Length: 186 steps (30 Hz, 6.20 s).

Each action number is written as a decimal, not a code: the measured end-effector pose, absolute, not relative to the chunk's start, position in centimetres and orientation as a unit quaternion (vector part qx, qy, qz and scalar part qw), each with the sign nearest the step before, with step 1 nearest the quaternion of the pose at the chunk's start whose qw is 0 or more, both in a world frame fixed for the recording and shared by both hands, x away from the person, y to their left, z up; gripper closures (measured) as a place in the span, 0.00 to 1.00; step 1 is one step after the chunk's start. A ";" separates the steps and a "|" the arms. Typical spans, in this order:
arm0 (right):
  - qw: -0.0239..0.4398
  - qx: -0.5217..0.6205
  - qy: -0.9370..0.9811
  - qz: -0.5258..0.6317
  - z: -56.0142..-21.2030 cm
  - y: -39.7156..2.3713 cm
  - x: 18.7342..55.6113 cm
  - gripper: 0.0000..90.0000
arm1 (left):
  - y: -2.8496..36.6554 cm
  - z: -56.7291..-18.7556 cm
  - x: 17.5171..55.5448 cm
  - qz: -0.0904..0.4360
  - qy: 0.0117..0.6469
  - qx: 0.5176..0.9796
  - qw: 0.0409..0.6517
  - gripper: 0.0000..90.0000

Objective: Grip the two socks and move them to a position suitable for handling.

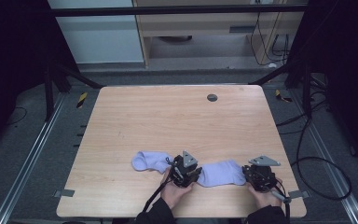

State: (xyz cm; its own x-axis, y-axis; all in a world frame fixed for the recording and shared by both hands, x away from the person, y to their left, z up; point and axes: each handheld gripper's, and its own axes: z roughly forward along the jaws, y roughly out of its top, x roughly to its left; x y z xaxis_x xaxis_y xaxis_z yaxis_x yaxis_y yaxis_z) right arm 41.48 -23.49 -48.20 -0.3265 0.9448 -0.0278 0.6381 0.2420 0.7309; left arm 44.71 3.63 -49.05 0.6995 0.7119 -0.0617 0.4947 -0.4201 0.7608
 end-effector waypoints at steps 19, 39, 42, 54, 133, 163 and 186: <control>0.230 0.465 0.737 0.434 -45.0 -20.9 42.4 0.44 | 13.3 -42.6 45.3 0.185 0.383 0.792 0.439 0.48; 0.209 0.390 0.773 0.455 -42.3 -12.7 45.2 0.42 | 25.0 -43.4 44.7 0.244 0.469 0.742 0.412 0.50; 0.203 0.382 0.780 0.452 -42.4 -11.4 45.5 0.43 | 25.7 -44.4 44.6 0.241 0.476 0.742 0.406 0.52; 0.164 0.337 0.822 0.428 -44.8 -4.8 46.1 0.54 | 25.6 -46.9 45.3 0.227 0.485 0.758 0.373 0.62; 0.226 0.455 0.769 0.388 -46.1 -1.6 53.2 0.70 | 24.3 -48.3 46.2 0.192 0.484 0.777 0.353 0.75; 0.149 0.450 0.799 0.371 -47.6 -1.9 51.5 0.98 | 24.4 -47.8 46.8 0.195 0.487 0.784 0.331 0.98; 0.149 0.454 0.782 0.400 -47.2 -4.3 47.4 0.65 | 25.8 -46.7 47.5 0.228 0.500 0.764 0.339 0.70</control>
State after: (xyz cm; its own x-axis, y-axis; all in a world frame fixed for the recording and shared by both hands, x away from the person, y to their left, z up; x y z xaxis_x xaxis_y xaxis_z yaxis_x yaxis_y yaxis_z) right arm 47.43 -4.25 -47.21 -0.5427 0.8299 0.1295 0.5909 0.2676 0.7611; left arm 47.55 25.75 -46.67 0.3964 0.9180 0.0096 0.6091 -0.2708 0.7454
